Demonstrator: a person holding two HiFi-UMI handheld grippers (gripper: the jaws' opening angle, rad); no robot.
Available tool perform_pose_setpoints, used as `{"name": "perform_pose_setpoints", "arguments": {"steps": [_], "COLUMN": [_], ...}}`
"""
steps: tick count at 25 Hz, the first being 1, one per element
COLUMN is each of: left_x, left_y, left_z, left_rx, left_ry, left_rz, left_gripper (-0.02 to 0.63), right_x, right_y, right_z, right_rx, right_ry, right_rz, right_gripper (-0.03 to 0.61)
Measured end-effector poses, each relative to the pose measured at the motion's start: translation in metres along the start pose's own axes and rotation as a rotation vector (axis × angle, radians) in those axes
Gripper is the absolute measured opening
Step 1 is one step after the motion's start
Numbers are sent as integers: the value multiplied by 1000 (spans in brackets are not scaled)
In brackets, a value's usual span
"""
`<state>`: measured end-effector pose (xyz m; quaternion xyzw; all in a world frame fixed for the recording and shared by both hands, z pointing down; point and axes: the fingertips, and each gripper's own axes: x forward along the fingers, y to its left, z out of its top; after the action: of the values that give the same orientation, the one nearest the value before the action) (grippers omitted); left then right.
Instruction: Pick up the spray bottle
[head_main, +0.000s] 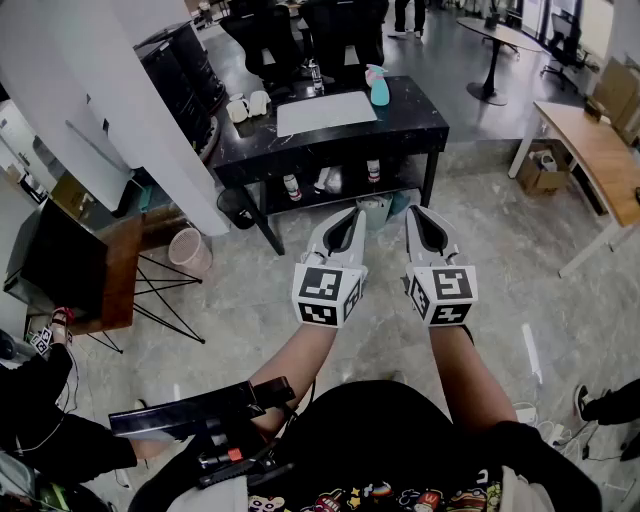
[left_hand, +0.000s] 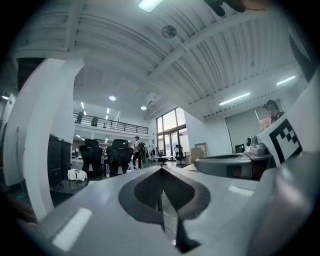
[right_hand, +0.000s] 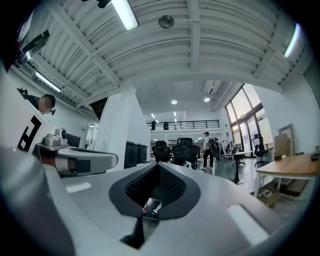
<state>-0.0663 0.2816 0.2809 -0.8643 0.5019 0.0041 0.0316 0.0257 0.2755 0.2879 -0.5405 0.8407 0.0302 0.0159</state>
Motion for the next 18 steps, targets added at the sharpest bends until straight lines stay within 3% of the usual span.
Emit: {"name": "perform_pose_setpoints", "arguments": {"steps": [18], "left_x": [52], "left_y": [-37], "left_z": [-10], "left_rx": [-24], "left_ry": [12], "left_rz": [1], "left_gripper": [0], "right_x": [0], "right_y": [-50], "right_z": [-4], "right_rx": [11], "right_ry": [-11], "right_rz": [28], "right_gripper": [25]}}
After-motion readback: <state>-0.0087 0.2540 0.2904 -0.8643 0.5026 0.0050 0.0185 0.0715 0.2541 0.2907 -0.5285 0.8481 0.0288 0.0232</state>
